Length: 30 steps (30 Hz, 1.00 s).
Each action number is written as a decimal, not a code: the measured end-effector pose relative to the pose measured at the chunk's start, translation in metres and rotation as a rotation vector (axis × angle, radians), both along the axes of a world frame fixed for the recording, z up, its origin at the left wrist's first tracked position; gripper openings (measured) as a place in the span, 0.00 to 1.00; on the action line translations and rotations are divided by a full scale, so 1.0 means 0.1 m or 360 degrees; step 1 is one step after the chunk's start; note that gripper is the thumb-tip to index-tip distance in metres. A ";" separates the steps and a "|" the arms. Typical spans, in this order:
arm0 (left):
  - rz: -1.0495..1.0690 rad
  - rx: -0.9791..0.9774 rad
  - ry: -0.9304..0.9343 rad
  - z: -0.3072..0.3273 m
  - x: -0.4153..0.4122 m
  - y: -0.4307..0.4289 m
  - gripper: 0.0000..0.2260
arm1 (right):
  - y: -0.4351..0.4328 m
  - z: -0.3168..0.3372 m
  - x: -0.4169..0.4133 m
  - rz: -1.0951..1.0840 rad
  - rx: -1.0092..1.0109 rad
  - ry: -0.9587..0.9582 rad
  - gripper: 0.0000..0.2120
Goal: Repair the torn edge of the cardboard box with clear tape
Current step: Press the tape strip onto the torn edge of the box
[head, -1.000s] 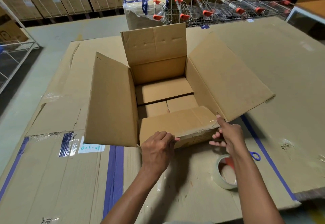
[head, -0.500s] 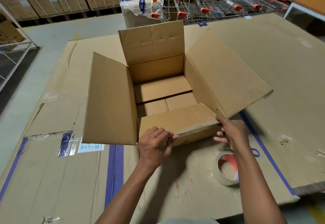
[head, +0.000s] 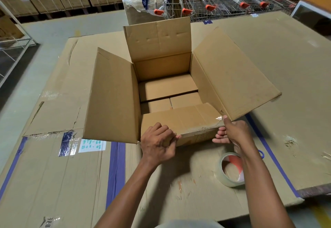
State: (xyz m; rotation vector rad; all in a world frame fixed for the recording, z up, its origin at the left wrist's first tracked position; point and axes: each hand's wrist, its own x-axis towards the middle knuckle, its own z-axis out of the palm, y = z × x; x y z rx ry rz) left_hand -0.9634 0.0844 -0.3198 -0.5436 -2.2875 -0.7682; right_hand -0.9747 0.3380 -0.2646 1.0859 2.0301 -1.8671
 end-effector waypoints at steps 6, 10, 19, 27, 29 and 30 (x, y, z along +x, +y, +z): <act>-0.0087 0.0124 -0.0086 0.00 -0.04 -0.07 0.08 | 0.16 0.00 0.13 0.0028 -0.0475 0.0125 0.17; -0.0124 0.0136 -0.0115 -0.01 -0.06 -0.05 0.06 | 0.15 -0.08 0.13 -0.0135 -0.0486 0.0206 0.17; -0.0012 0.0131 -0.0355 0.13 -0.07 -0.04 0.13 | 0.03 -0.14 0.19 -0.0352 -0.0429 0.0291 0.22; 0.0282 -0.0322 -0.1409 0.39 -0.81 -0.01 0.28 | -0.07 -0.13 0.21 -0.0417 -0.0324 0.0456 0.21; 0.0314 -0.0307 -0.1370 0.42 -0.93 -0.02 0.30 | -0.08 -0.17 0.21 -0.0453 -0.0274 0.0476 0.21; 0.0376 -0.0289 -0.1203 0.46 -0.94 -0.01 0.29 | -0.08 -0.21 0.22 -0.0479 -0.0225 0.0493 0.21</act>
